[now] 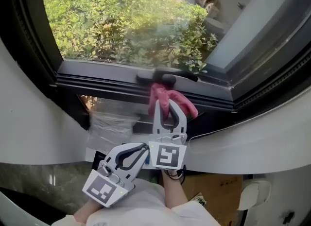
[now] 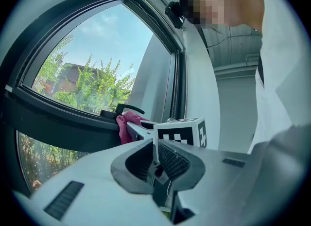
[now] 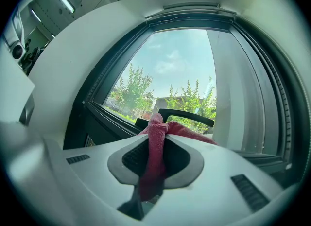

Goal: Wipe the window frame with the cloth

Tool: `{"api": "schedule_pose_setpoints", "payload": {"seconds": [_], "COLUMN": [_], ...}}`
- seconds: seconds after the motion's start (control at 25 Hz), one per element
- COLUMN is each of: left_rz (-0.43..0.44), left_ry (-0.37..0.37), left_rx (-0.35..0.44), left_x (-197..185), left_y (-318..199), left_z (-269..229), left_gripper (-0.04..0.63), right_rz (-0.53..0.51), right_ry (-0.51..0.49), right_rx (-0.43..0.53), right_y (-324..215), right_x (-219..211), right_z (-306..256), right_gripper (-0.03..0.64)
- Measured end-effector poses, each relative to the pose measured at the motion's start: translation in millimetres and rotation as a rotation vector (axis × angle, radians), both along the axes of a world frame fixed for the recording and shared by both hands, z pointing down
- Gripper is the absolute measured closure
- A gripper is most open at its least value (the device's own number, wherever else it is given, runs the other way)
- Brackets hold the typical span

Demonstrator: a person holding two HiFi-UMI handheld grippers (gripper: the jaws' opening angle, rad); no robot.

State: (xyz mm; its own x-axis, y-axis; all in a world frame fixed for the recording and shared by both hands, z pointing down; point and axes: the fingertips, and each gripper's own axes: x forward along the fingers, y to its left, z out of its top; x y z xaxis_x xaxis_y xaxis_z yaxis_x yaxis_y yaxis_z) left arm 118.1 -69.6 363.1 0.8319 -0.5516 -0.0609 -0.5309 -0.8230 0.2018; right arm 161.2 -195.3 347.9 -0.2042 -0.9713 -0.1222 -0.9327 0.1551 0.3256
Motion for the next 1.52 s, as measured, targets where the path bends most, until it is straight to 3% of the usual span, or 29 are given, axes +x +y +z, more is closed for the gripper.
{"api": "schedule_pose_setpoints", "payload": {"seconds": [1.52], "left_rz": [-0.041], "left_ry": [0.019], "left_rx": [-0.005], "left_x": [-26.0], "left_y": [-0.6], "left_z": [2.7], "left_gripper": [0.554], "right_rz": [-0.044], "right_ry": [0.032], "right_rx": [-0.013], "right_y": [-1.8], "right_x": [-32.1], "right_z": [3.0], "right_gripper": [0.563]}}
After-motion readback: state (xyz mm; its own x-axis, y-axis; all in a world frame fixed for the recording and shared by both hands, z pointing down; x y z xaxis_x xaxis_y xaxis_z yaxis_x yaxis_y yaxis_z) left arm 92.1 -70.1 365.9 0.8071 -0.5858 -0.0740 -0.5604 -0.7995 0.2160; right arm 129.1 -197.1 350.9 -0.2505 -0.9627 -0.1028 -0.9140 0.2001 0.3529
